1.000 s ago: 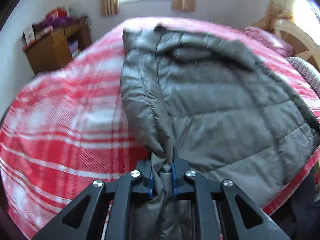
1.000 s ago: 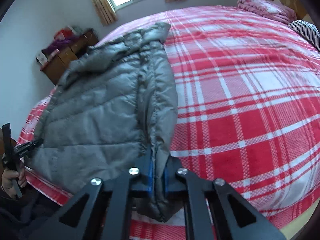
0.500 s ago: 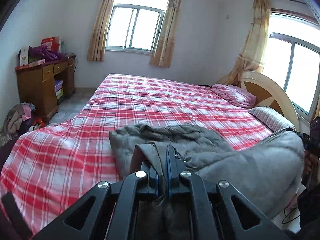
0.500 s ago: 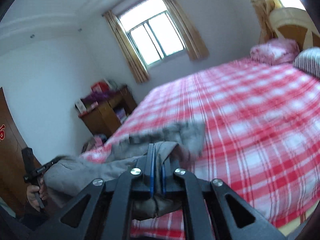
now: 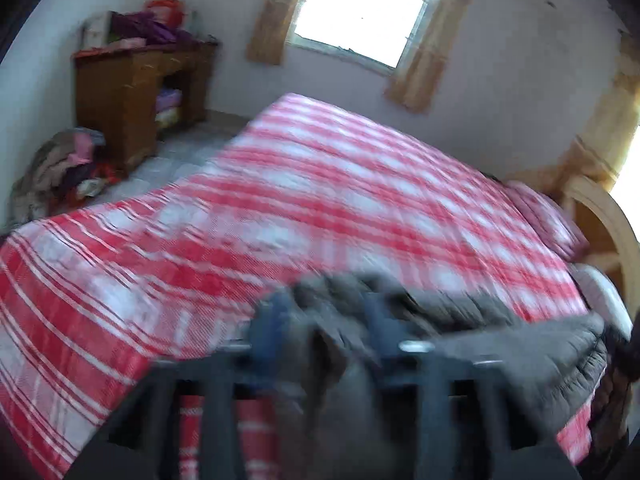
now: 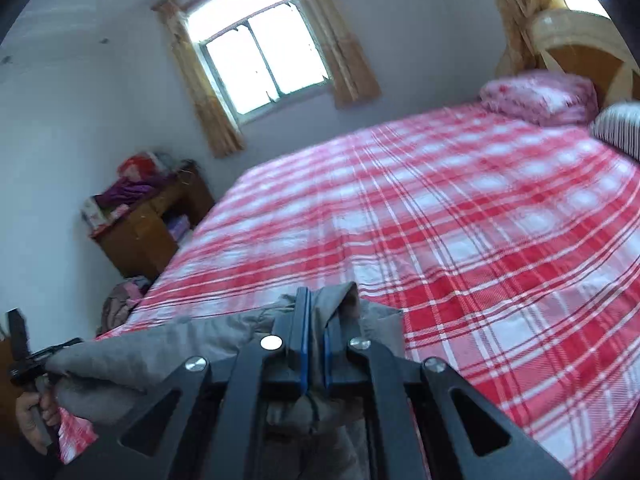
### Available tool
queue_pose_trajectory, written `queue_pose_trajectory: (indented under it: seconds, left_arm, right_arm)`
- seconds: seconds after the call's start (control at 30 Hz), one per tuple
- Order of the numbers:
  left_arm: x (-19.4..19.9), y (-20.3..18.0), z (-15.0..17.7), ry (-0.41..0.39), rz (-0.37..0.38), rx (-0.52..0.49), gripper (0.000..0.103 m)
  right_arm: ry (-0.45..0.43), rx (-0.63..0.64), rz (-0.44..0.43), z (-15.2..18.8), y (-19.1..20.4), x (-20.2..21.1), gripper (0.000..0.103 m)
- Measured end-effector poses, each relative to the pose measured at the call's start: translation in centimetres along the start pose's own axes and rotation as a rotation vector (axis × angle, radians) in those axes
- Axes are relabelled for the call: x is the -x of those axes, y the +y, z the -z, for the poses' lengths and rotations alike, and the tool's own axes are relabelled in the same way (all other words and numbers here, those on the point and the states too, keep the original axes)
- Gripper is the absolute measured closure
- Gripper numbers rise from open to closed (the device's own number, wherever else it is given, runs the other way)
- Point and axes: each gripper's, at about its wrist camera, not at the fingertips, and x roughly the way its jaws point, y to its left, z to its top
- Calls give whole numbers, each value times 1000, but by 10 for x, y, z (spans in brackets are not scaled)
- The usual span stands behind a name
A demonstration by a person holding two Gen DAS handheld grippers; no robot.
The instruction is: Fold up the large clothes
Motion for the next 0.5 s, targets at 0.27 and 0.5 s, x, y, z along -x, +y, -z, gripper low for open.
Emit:
queue_pose_trajectory:
  seconds: [0.27,0.5]
  left_arm:
    - [-23,-35,-9,-163,-262,-93,15]
    - [-53,-131,22,-237,-339,-462,13]
  right_arm:
    - [82,-69,133,-8,-26,-96,35]
    - [36,29,179,0,26,-101,11]
